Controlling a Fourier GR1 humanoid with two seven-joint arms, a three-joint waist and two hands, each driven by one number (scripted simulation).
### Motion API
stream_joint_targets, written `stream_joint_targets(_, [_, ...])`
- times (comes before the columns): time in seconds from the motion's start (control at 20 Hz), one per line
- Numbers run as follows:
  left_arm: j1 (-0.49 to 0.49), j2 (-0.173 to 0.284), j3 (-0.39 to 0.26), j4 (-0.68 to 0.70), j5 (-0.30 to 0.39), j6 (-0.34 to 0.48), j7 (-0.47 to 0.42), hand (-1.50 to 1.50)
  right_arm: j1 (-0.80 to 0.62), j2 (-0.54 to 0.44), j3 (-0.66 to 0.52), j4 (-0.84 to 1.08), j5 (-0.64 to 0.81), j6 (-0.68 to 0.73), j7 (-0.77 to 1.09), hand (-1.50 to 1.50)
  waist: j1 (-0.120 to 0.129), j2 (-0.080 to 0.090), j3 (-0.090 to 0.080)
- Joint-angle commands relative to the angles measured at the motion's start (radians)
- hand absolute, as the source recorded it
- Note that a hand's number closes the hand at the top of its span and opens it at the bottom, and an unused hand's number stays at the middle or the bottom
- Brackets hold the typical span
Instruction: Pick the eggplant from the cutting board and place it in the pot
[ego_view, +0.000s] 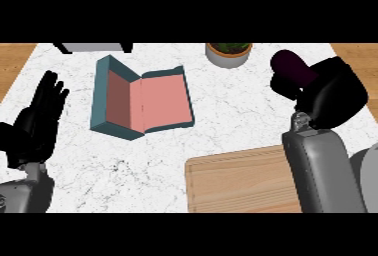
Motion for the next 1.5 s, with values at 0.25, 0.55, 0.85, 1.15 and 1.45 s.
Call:
stream_joint_targets(0.25, [0.008, -0.021, -0.005, 0.005, -0.011, 0.006, -0.027, 0.00, 0.197, 0.039, -0.049, -0.421, 0.131, 0.124, 0.133, 1.50, 0.006, 0.006, 0.002])
stream_joint_targets(0.55, [0.023, -0.019, -0.023, -0.051, -0.016, -0.008, 0.007, 0.00, 0.304, -0.011, -0.242, -0.526, -0.026, 0.091, -0.015, 1.50, 0.021, 0.010, 0.003])
stream_joint_targets(0.85, [-0.002, -0.005, 0.009, 0.002, 0.009, -0.038, -0.014, 0.00, 0.458, -0.013, -0.371, -0.569, -0.233, -0.104, -0.144, 1.50, 0.022, 0.012, 0.003])
stream_joint_targets(1.15, [-0.015, 0.002, 0.014, -0.028, 0.012, -0.028, 0.027, 0.00, 0.598, -0.130, -0.484, -0.408, -0.055, 0.048, -0.161, 1.50, 0.024, 0.012, 0.003])
stream_joint_targets(1.45, [-0.046, 0.005, 0.033, 0.026, 0.010, -0.042, 0.012, 0.00, 0.604, -0.216, -0.601, -0.208, -0.203, -0.077, -0.267, 1.50, 0.025, 0.013, 0.003])
